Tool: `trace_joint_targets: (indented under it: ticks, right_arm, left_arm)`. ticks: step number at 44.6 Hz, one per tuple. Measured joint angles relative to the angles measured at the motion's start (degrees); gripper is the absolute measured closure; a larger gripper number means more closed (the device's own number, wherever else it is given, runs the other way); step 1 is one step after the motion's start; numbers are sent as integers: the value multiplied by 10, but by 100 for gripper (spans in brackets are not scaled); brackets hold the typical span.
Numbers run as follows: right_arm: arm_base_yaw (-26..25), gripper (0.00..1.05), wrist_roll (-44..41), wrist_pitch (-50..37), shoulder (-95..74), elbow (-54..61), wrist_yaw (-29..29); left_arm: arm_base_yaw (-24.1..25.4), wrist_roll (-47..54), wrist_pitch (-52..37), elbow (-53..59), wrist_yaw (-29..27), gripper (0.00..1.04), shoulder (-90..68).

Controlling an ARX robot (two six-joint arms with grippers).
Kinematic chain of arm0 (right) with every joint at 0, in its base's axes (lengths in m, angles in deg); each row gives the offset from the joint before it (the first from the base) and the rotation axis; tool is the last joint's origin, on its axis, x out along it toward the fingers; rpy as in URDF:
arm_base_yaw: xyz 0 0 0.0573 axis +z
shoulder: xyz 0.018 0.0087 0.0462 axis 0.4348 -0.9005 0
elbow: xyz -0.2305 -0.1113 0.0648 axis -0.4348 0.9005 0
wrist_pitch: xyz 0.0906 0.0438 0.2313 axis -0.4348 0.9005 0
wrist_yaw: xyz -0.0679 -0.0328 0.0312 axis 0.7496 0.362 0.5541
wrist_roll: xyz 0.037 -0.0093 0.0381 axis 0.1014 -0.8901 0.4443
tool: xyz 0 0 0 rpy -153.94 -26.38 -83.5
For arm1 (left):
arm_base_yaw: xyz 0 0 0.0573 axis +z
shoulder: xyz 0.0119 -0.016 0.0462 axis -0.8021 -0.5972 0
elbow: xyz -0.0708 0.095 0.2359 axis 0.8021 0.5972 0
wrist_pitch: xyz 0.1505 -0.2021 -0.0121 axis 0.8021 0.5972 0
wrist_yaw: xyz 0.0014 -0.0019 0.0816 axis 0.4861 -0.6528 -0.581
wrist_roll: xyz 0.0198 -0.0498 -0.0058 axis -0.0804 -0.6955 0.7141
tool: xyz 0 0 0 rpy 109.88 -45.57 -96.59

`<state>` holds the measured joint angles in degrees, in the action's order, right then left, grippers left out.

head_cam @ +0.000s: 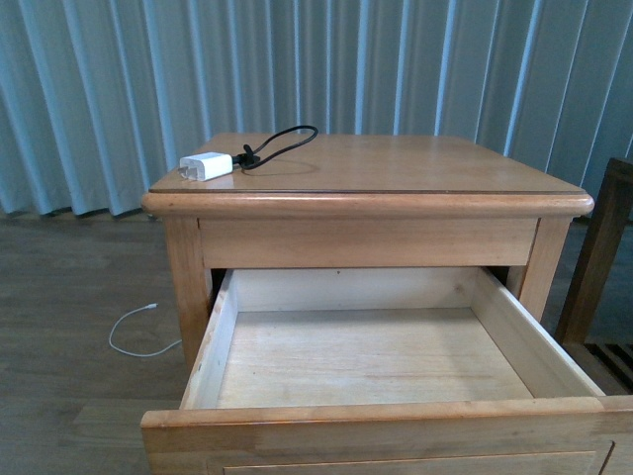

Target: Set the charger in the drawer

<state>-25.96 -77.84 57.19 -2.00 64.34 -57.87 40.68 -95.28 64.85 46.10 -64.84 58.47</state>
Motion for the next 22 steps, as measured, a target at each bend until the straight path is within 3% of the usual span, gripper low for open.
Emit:
trace_joint_targets:
  ticks: [7,22]
  right_arm:
    - [0,8,0,0,0,0,1]
    - [0,8,0,0,0,0,0]
  left_arm:
    - [-29,-48,-29,-12,-22,6,-61]
    - [-30,13,-108,-129,82,6,-315]
